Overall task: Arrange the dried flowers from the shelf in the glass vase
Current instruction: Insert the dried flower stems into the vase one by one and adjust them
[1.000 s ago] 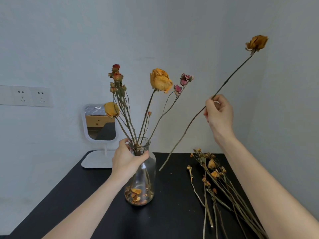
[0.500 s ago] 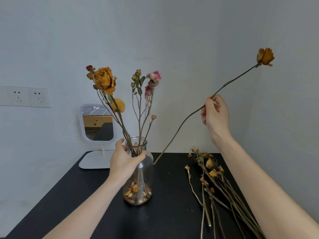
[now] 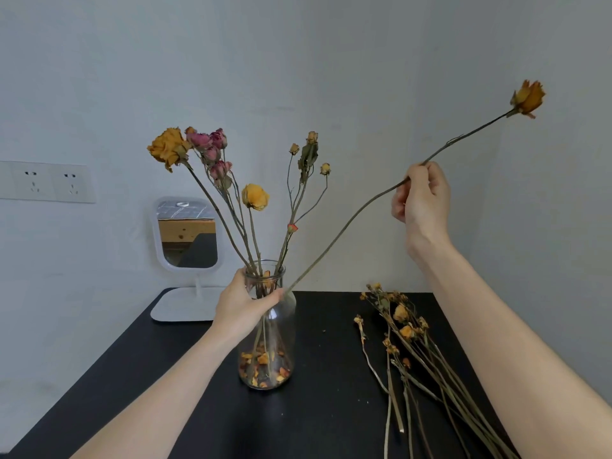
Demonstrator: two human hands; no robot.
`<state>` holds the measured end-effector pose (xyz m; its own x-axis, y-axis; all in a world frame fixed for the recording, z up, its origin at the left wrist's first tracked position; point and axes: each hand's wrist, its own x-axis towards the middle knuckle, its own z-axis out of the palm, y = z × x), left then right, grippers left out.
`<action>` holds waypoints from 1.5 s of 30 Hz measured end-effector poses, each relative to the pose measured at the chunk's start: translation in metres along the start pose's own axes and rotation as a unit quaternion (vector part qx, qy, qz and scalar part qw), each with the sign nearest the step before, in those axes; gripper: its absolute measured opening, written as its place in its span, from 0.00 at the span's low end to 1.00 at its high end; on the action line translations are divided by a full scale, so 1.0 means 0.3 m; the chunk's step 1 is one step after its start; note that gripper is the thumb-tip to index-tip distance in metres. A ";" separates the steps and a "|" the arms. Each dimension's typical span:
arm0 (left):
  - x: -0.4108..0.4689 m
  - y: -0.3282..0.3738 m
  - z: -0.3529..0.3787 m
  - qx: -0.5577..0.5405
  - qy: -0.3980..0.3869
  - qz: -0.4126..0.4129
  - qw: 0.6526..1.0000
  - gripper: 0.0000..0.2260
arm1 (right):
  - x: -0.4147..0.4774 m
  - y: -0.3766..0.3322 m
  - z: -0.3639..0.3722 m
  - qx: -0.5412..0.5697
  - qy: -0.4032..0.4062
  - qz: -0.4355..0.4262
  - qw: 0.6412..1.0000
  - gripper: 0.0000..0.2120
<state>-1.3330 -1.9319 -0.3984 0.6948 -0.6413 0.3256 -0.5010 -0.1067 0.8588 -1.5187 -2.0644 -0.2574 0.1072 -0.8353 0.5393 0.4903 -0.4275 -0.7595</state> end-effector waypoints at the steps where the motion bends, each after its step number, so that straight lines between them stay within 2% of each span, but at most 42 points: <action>1: 0.001 0.000 -0.002 0.002 -0.001 -0.002 1.000 0.24 | 0.005 -0.010 0.006 0.014 0.004 0.001 1.000 0.13; 7: 0.009 -0.003 -0.010 -0.021 -0.023 -0.005 0.999 0.21 | 0.031 -0.072 0.049 0.088 0.019 -0.017 0.996 0.12; 15: 0.009 -0.012 -0.015 -0.019 -0.026 -0.005 0.999 0.20 | 0.034 -0.139 0.125 0.110 -0.006 -0.067 0.992 0.12; 20: 0.002 -0.017 -0.022 -0.016 -0.033 0.002 0.999 0.21 | 0.020 -0.155 0.201 0.001 -0.081 -0.125 0.989 0.12; 24: -0.004 -0.020 -0.031 -0.018 -0.039 0.013 0.999 0.20 | -0.005 -0.130 0.259 -0.093 -0.159 -0.125 0.975 0.11; 28: -0.011 -0.024 -0.044 -0.011 -0.046 0.014 0.999 0.20 | -0.016 -0.125 0.294 -0.098 -0.186 -0.093 0.973 0.10; 34: -0.017 -0.022 -0.048 -0.011 -0.052 0.013 0.999 0.23 | 0.004 -0.146 0.314 -0.113 -0.210 -0.123 0.964 0.11; 41: -0.020 -0.020 -0.046 -0.005 -0.049 0.021 0.999 0.23 | -0.026 -0.051 0.331 -0.225 -0.288 -0.068 0.928 0.10; 45: -0.025 -0.025 -0.047 -0.005 -0.050 0.024 0.998 0.21 | -0.044 -0.019 0.330 -0.332 -0.360 -0.035 0.871 0.07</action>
<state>-1.3272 -1.9155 -0.4016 0.6143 -0.7189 0.3255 -0.5275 -0.0673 0.8469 -1.4372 -2.0166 -0.2242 0.7288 -0.4677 0.5002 -0.0650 -0.7744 -0.6294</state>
